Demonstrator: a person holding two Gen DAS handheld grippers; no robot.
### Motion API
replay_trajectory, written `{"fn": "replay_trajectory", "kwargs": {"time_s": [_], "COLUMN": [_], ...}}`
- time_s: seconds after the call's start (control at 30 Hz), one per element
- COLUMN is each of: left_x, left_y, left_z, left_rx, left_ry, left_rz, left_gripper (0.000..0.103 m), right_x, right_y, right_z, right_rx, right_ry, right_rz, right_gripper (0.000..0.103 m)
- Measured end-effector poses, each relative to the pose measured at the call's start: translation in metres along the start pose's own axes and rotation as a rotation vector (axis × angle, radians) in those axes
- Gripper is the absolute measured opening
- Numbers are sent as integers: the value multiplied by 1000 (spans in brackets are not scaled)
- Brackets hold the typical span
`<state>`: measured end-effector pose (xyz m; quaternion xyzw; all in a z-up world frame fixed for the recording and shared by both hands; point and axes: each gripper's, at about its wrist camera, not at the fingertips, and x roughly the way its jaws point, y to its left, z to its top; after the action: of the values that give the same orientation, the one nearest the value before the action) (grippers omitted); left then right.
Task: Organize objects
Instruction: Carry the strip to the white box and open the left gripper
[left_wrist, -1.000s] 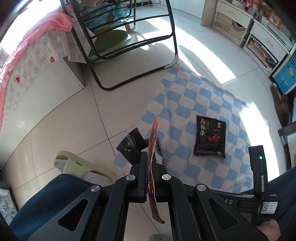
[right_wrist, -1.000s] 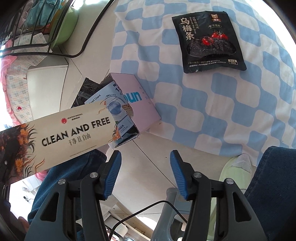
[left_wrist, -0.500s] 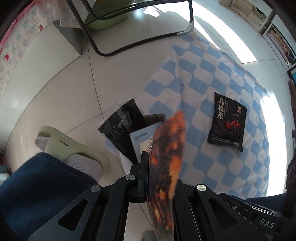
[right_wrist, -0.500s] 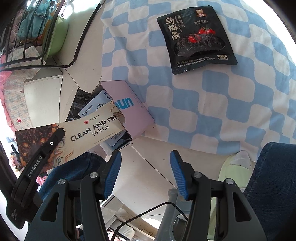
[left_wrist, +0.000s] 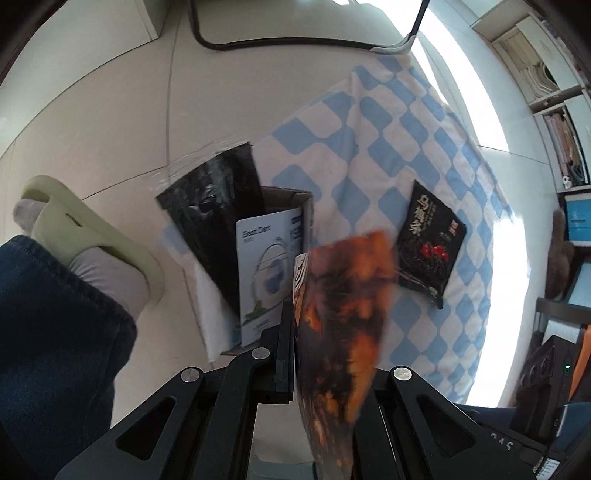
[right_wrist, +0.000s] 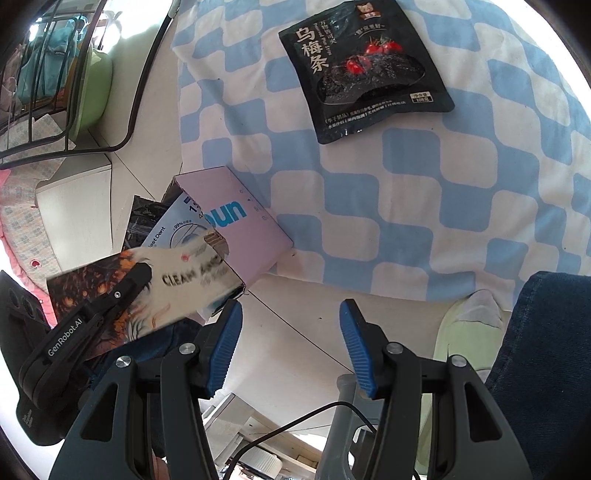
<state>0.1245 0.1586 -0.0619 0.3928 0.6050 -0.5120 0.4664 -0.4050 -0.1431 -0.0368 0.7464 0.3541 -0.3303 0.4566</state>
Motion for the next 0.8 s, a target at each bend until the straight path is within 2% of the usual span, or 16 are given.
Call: {"fn": "replay_trajectory", "kwargs": {"time_s": [0.03, 0.17, 0.23, 0.3, 0.4, 0.47, 0.57, 0.6, 0.63, 0.67, 0.73, 0.8], "left_x": [-4, -9, -3, 12, 39, 53, 52, 47, 41, 33, 14, -4], "left_y": [7, 23, 19, 8, -16, -17, -4, 0, 5, 10, 19, 25], "left_z": [0, 4, 6, 7, -3, -6, -2, 0, 3, 4, 4, 4], "left_rx": [-12, -56, -20, 27, 119, 109, -1, -39, -70, -93, -123, -139], "left_ry": [-7, 2, -6, 15, 53, 87, 121, 129, 128, 115, 80, 69], "left_rz": [6, -75, -51, -44, 4, 17, -93, -141, -176, -192, -161, -117], "left_gripper": [0, 0, 0, 0, 0, 0, 2, 6, 21, 50, 82, 83], "right_x": [0, 3, 5, 5, 3, 1, -7, -10, -13, -16, -15, -8], "right_y": [1, 5, 9, 10, 4, -6, -30, -38, -46, -52, -56, -57], "right_z": [0, 0, -1, -2, 0, 5, 15, 20, 26, 33, 53, 75], "right_rx": [1, -2, -12, -17, 3, 38, 141, 186, 232, 266, 260, 224], "right_ry": [1, 5, 10, 10, 0, -12, -54, -77, -106, -135, -172, -179], "right_rz": [3, 7, 12, 19, 14, -3, -13, -21, -35, -53, -97, -138], "right_gripper": [56, 57, 57, 57, 59, 59, 59, 62, 64, 69, 71, 71]}}
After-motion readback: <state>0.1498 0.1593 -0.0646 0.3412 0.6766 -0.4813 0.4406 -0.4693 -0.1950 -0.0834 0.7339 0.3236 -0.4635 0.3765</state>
